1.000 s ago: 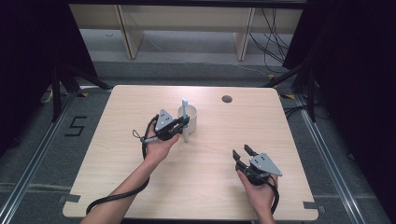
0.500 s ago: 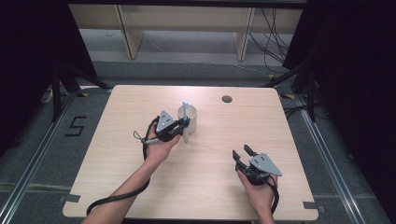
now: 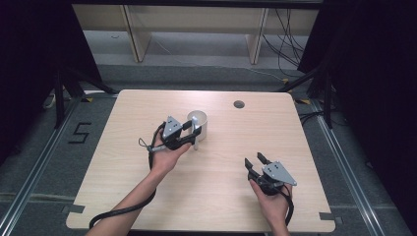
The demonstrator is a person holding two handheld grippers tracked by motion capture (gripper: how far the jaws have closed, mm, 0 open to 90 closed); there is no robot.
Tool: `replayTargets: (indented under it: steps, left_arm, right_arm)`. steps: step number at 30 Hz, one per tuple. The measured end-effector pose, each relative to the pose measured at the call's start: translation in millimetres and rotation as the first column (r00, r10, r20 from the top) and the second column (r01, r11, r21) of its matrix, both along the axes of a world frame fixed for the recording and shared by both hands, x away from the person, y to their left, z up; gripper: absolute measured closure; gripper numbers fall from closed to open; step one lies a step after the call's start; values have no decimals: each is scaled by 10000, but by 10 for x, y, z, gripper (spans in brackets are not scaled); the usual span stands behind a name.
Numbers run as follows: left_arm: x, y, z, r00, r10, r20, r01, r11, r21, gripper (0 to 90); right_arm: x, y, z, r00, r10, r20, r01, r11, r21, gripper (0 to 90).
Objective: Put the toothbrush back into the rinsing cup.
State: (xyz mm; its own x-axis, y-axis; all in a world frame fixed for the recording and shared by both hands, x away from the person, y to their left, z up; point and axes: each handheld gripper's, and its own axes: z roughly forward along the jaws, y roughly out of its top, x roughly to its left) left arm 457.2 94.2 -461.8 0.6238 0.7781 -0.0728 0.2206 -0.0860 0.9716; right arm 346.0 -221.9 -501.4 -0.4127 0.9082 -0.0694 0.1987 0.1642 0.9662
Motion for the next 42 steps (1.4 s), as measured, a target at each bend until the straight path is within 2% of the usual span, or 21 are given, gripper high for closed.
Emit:
replayTargets:
  steps: [9, 15, 17, 19, 20, 23, 25, 27, 28, 29, 30, 31, 35, 38, 40, 42]
  left_arm:
    - [-98, 101, 80, 9997, 138, -188, -134, 9996, 242, 370]
    - [-188, 232, 123, 9994, 124, -333, -112, 9992, 372, 351]
    - [-217, 294, 126, 9989, 120, -449, -102, 9991, 410, 344]
    - [-244, 342, 128, 9983, 136, -562, -111, 9990, 440, 342]
    - [-264, 372, 131, 9982, 151, -584, -119, 9985, 541, 340]
    - [-309, 464, 133, 9980, 158, -611, -123, 9983, 564, 339]
    - [-332, 539, 129, 9978, 153, -638, -116, 9982, 584, 338]
    - [-351, 607, 120, 9973, 187, -705, -150, 9985, 519, 339]
    - [-385, 652, 114, 9951, 342, -924, -296, 9983, 509, 340]
    - [-408, 696, 102, 9938, 410, -1037, -366, 9984, 435, 342]
    - [-405, 729, 92, 9950, 353, -935, -315, 9986, 416, 343]
    - [-404, 783, 84, 9963, 404, -764, -361, 9977, 567, 344]
    - [-471, 947, 37, 9949, 603, -803, -558, 9968, 568, 345]
    - [-529, 1068, -9, 9933, 796, -832, -753, 9957, 541, 350]
    - [-566, 1141, -48, 9929, 854, -831, -811, 9953, 534, 352]
    - [-602, 1215, -83, 9916, 980, -848, -932, 9939, 582, 352]
  right_arm:
    - [5, -14, 0, 10000, -1, 35, 2, 9999, -122, 483]
    - [1, -21, -1, 9999, -143, -3, 143, 9997, -204, 481]
    - [-7, -8, -2, 9997, -101, -201, 99, 9999, -89, 480]
    - [-6, -5, -5, 9998, -164, -101, 163, 9998, -124, 480]
    - [-20, 12, -8, 9994, -227, -278, 229, 9997, 59, 479]
    - [-14, 3, -9, 9996, -147, -256, 145, 9999, -83, 478]
    - [-8, 5, -13, 9995, -100, -289, 100, 9999, -12, 477]
    - [-11, 12, -16, 9995, -117, -287, 118, 9999, 42, 477]
    - [1, -4, -12, 9999, -71, -85, 69, 9997, -218, 476]
    - [-4, 5, -13, 9998, -70, -175, 68, 9999, -121, 476]
    - [-3, 5, -15, 9998, -72, -187, 69, 9999, -136, 476]
    - [-2, 5, -17, 9998, -66, -193, 64, 9999, -130, 475]
    - [-1, 18, -26, 9996, -85, -264, 82, 9999, -100, 474]
    - [9, 8, -28, 9999, -40, -128, 36, 9995, -315, 473]
    - [8, 22, -35, 9998, -10, -195, 8, 9999, -113, 473]
    - [4, 18, -32, 9998, -33, -176, 28, 9996, -291, 472]
